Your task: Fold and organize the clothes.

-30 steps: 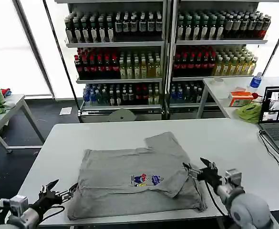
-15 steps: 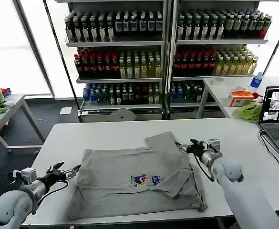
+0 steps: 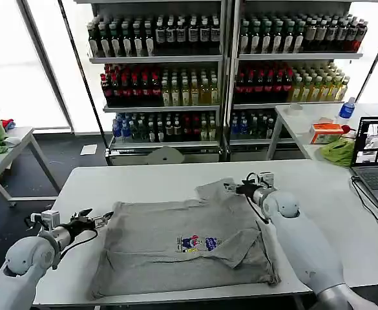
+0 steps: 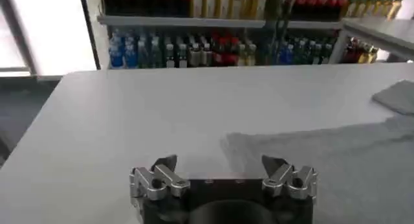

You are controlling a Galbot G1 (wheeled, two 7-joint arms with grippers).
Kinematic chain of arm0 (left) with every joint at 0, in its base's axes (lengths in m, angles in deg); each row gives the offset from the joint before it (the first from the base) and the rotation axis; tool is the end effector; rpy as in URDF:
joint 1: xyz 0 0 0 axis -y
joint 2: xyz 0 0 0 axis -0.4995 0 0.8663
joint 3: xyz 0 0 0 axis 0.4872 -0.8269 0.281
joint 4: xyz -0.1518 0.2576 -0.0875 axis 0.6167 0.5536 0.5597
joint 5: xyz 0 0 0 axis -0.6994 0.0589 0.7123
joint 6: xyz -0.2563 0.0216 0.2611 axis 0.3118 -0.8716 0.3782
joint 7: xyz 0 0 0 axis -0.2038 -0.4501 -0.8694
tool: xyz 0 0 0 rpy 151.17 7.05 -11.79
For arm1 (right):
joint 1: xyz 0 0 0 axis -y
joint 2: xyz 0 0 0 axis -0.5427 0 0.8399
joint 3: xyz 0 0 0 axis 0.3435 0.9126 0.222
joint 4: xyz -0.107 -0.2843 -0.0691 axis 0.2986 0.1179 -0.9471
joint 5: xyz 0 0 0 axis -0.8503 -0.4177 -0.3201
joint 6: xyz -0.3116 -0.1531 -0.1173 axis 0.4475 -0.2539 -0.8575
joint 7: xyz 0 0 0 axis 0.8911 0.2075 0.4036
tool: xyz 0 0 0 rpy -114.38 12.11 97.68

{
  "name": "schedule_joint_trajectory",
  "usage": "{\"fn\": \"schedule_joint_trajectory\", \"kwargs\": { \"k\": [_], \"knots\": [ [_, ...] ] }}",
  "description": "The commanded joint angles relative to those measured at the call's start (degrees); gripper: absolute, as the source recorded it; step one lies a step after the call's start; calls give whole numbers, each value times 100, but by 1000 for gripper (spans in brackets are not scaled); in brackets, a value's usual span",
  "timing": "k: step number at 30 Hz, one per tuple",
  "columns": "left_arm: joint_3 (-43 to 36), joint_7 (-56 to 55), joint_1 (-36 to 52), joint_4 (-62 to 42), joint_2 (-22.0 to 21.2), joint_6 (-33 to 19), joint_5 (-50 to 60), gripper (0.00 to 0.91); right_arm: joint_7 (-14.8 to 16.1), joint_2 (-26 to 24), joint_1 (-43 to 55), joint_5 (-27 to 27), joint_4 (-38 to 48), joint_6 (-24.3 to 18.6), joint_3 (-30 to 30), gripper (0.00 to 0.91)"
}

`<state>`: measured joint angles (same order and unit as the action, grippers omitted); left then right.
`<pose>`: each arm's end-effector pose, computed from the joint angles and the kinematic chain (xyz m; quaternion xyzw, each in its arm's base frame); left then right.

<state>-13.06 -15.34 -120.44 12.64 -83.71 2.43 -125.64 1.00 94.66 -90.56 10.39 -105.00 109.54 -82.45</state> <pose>0.3639 0.1813 -0.2434 -0.1130 -0.9504 0.0154 0.2892 0.5162 -0.0324 -0.2590 0.1737 -0.9382 -0.0388 0.2968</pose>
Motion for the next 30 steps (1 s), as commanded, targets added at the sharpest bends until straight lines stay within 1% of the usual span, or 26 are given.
{"fn": "schedule_joint_trajectory", "kwargs": {
  "k": [1,8,16,30],
  "knots": [
    [-255,16,406,-281,50,-5,-43,907,83,325,390,-86,705,33,173,0],
    [-275,15,434,-244,38,-5,-44,907,80,309,345,23,607,37,184,0],
    [-368,18,454,-321,-14,-16,-42,907,42,234,234,23,470,38,212,0],
    [-586,18,637,-501,-110,-16,-66,907,-30,106,32,45,-47,42,149,0]
  ]
}}
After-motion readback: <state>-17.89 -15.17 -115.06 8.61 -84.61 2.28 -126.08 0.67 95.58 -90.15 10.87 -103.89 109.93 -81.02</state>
